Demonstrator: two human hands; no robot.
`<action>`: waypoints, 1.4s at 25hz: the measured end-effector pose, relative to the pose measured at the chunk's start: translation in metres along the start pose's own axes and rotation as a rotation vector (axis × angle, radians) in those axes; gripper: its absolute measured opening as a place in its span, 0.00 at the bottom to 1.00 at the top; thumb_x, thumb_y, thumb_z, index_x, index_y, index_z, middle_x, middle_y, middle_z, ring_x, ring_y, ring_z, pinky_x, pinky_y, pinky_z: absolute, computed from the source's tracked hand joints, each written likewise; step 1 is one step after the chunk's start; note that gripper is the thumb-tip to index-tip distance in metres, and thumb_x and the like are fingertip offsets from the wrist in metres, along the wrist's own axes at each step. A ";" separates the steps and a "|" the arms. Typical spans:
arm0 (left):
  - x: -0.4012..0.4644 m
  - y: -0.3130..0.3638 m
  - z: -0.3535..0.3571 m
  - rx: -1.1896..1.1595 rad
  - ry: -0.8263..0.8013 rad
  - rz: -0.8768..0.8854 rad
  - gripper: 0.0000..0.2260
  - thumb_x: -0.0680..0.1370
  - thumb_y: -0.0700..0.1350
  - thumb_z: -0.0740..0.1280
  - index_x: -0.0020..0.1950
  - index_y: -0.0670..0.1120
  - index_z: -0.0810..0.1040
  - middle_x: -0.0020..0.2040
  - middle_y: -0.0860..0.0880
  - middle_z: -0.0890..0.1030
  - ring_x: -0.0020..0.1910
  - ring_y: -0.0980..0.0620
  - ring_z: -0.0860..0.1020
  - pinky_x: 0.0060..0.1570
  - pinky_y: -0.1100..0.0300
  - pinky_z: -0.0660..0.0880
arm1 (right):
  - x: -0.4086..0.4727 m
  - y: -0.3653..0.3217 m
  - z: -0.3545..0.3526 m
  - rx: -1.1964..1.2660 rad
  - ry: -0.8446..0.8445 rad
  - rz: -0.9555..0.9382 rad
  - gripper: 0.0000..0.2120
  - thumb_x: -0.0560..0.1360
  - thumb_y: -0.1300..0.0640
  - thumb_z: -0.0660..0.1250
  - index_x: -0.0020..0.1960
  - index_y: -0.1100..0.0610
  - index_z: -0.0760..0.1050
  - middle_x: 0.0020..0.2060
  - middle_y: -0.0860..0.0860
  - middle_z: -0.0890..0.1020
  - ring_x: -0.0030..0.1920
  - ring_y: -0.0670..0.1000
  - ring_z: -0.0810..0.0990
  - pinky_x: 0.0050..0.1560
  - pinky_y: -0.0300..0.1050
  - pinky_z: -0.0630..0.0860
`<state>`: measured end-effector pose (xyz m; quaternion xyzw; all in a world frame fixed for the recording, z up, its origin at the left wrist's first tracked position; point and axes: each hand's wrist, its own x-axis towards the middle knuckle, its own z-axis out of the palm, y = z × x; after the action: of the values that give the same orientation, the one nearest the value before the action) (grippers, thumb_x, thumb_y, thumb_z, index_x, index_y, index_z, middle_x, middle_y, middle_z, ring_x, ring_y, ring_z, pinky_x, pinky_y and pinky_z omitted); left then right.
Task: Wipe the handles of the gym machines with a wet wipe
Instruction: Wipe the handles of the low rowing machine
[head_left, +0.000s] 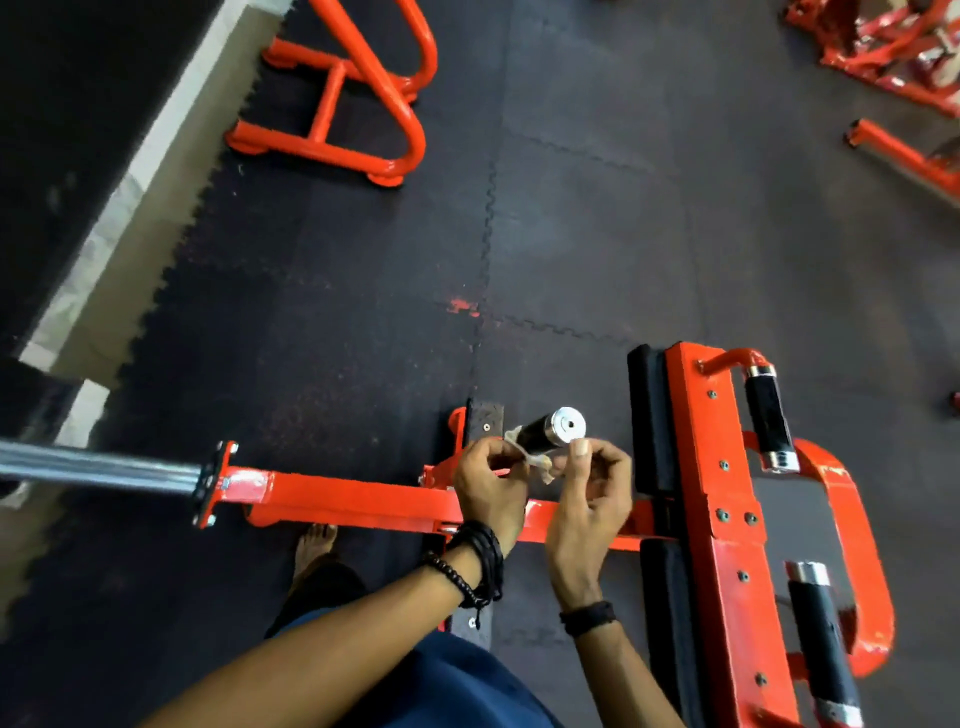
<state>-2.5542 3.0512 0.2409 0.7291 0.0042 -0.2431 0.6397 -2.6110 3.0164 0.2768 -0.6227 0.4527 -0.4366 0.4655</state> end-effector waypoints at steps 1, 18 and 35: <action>0.002 0.000 -0.002 0.009 -0.028 -0.013 0.14 0.67 0.29 0.73 0.35 0.48 0.77 0.34 0.52 0.81 0.34 0.59 0.79 0.39 0.63 0.77 | -0.005 0.010 0.000 0.017 0.007 0.072 0.06 0.80 0.54 0.63 0.48 0.56 0.74 0.42 0.59 0.80 0.41 0.52 0.79 0.45 0.41 0.75; 0.073 0.071 -0.050 0.690 -0.614 0.770 0.05 0.71 0.45 0.67 0.43 0.51 0.83 0.39 0.57 0.78 0.39 0.49 0.78 0.46 0.44 0.76 | -0.024 0.010 0.044 0.430 0.483 0.406 0.08 0.70 0.71 0.74 0.39 0.58 0.81 0.38 0.54 0.84 0.39 0.43 0.82 0.41 0.34 0.77; 0.065 0.108 0.051 1.143 -0.922 0.817 0.23 0.84 0.56 0.50 0.75 0.48 0.67 0.72 0.44 0.70 0.71 0.42 0.66 0.70 0.44 0.60 | -0.003 0.029 0.051 0.183 0.422 0.143 0.12 0.74 0.69 0.64 0.49 0.57 0.84 0.48 0.51 0.86 0.50 0.50 0.84 0.50 0.41 0.80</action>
<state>-2.4798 2.9643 0.3148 0.7128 -0.6458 -0.2304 0.1475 -2.5674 3.0245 0.2383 -0.4391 0.5415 -0.5622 0.4448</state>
